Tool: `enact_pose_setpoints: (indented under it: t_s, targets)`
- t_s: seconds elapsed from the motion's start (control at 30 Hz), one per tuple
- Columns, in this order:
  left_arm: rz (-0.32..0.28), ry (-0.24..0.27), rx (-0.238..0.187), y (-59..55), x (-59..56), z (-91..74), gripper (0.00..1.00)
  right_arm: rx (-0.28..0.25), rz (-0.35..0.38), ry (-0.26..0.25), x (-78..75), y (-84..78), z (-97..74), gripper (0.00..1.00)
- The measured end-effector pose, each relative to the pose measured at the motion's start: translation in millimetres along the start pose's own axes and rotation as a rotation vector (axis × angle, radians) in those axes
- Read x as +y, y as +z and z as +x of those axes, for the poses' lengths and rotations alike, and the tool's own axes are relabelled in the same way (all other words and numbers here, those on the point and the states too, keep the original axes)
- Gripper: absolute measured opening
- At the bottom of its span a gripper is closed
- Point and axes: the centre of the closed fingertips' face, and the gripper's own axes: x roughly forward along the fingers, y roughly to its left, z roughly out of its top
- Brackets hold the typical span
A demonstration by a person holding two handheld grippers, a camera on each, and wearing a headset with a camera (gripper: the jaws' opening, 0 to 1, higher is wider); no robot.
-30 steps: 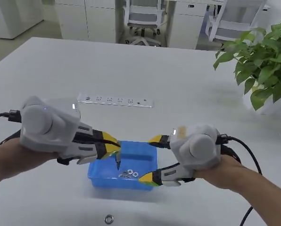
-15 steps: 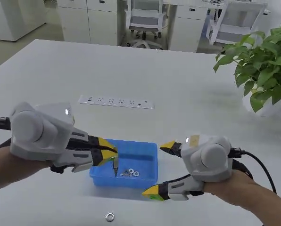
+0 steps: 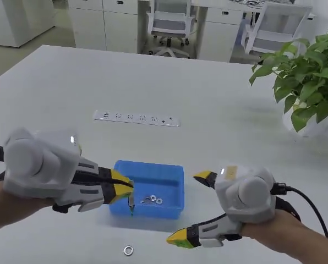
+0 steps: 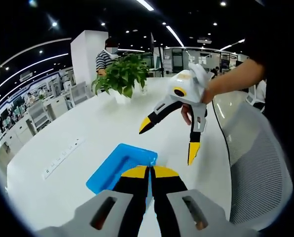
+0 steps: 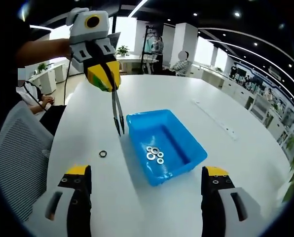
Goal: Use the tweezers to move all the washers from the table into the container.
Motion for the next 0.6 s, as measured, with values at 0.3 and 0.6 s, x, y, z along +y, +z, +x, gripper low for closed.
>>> enact_pose_setpoints:
  t_s: [0.3, 0.6]
  targets:
    - [-0.01, -0.01, 0.012, -9.7, -12.5, -0.2, 0.06, 0.001, 0.027, 0.001, 6.6, -3.0, -0.6, 1.0]
    - [-0.016, -0.024, 0.026, -22.4, -19.4, 2.2, 0.06, 0.017, 0.025, 0.014, 12.6, -8.0, 0.4, 1.0]
